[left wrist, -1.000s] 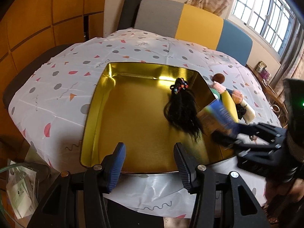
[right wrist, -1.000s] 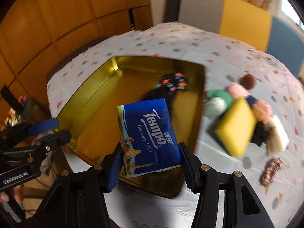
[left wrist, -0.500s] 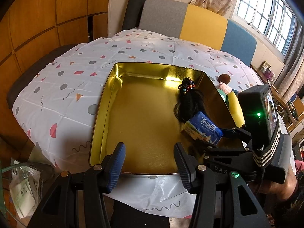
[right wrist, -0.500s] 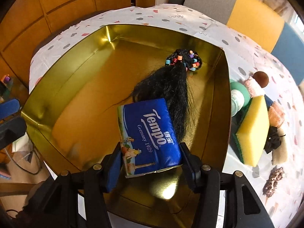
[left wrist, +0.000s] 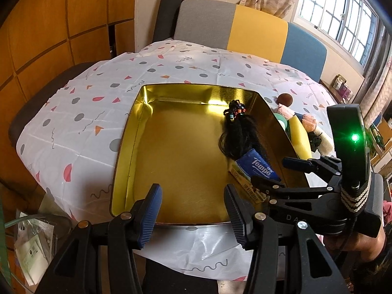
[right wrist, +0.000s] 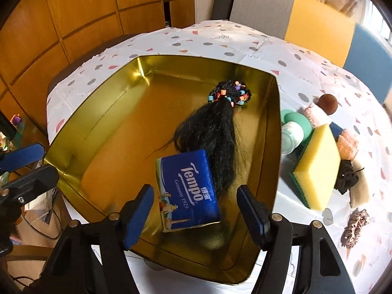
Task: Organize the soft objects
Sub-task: 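Carry the tissue pack with the right tool into the tray and release, then reach the left tool to the yellow sponge and grasp it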
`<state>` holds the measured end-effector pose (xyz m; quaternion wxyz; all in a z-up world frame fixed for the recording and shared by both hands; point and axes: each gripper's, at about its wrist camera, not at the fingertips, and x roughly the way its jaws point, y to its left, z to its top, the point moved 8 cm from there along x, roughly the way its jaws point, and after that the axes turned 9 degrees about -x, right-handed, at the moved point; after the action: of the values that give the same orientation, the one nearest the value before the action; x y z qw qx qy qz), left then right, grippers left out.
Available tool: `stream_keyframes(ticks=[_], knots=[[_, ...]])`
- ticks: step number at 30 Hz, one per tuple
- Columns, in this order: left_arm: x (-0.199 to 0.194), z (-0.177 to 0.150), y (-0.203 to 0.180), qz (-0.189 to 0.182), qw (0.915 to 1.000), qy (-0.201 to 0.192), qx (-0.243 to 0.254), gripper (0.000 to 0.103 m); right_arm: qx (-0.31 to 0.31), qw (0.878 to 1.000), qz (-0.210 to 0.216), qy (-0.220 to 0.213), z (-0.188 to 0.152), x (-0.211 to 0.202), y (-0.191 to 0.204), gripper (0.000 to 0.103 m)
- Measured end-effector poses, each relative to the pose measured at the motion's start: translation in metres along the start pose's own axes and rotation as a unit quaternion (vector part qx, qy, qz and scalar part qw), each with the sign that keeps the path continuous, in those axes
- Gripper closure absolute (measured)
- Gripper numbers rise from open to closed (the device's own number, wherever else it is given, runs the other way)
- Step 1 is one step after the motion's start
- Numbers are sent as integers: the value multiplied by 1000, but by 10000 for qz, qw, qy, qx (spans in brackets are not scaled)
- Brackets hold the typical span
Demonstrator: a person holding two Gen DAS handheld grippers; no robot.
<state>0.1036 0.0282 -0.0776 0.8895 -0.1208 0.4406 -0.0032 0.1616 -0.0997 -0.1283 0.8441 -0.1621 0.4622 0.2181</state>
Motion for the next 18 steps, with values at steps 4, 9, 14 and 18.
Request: stream_keyframes(ticks=[4,9,14,18], knots=[[-1,0,-5,8,10000,-6,74,50,88,9999,-30,-111,0,-7,-5,32],[-2,-1,-14,-15,9998,-19,222,50,249,9991,-95,-328,-1,-21,-16,31],[0,0,-24,-50,9994,10,334,50,450,9974,-194,-526,-6,-37,-36,30],[3,3,-35,-93,9991,72,419,50,632,9955,-356,-613,-16,-51,-62,28]])
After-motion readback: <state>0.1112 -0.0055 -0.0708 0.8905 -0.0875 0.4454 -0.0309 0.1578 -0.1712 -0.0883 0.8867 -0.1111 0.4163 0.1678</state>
